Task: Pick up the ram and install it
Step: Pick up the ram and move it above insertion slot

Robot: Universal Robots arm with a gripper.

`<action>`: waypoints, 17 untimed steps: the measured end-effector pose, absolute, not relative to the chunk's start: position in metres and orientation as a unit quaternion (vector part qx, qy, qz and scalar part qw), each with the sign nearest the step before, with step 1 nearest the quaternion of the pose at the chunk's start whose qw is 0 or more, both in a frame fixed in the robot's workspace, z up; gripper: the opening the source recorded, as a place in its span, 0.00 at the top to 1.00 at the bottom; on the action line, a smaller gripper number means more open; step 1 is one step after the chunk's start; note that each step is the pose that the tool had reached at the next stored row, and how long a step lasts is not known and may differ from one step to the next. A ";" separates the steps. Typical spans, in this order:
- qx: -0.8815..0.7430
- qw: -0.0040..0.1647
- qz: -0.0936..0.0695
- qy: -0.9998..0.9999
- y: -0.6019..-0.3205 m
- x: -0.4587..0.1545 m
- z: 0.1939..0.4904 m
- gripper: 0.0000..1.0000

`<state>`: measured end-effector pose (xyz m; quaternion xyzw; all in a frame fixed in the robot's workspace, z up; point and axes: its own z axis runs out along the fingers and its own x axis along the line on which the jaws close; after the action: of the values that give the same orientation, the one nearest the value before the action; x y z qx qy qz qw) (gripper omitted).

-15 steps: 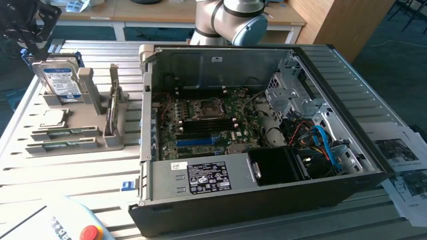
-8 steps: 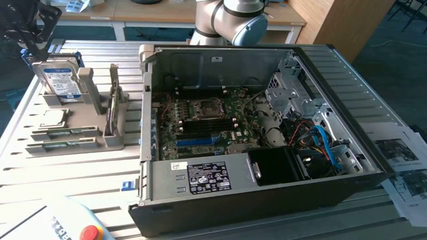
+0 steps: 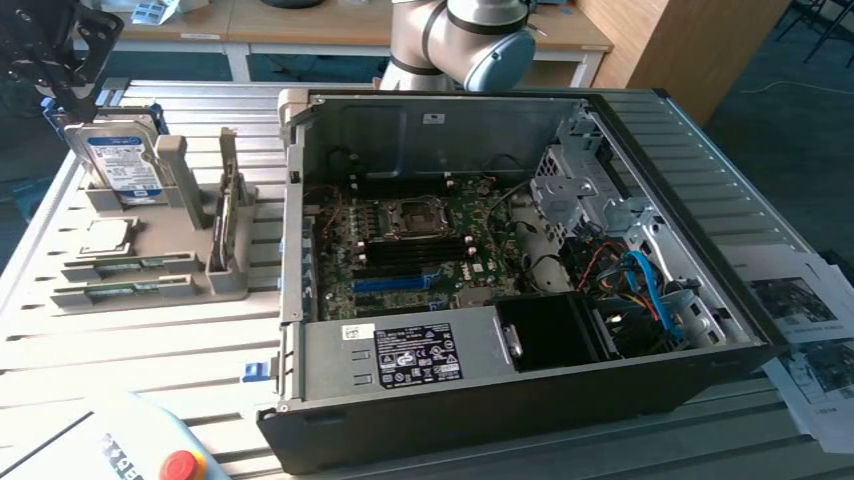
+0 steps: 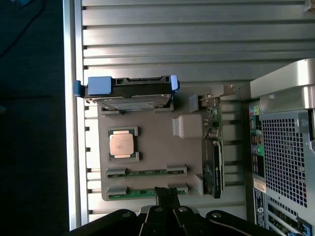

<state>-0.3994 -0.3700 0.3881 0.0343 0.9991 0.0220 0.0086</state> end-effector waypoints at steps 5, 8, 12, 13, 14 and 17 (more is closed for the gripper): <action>0.031 0.009 0.022 0.999 -0.370 -0.399 0.388 0.90; 0.028 0.008 0.022 0.999 -0.370 -0.399 0.388 0.90; 0.018 0.008 0.022 1.000 -0.370 -0.399 0.388 0.90; 0.015 0.008 0.022 1.000 -0.370 -0.399 0.388 0.90; 0.012 0.008 0.022 1.000 -0.370 -0.399 0.388 0.90; 0.002 0.008 0.022 1.000 -0.370 -0.399 0.388 0.90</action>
<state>-0.3994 -0.3702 0.3881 0.0018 0.9997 0.0222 0.0078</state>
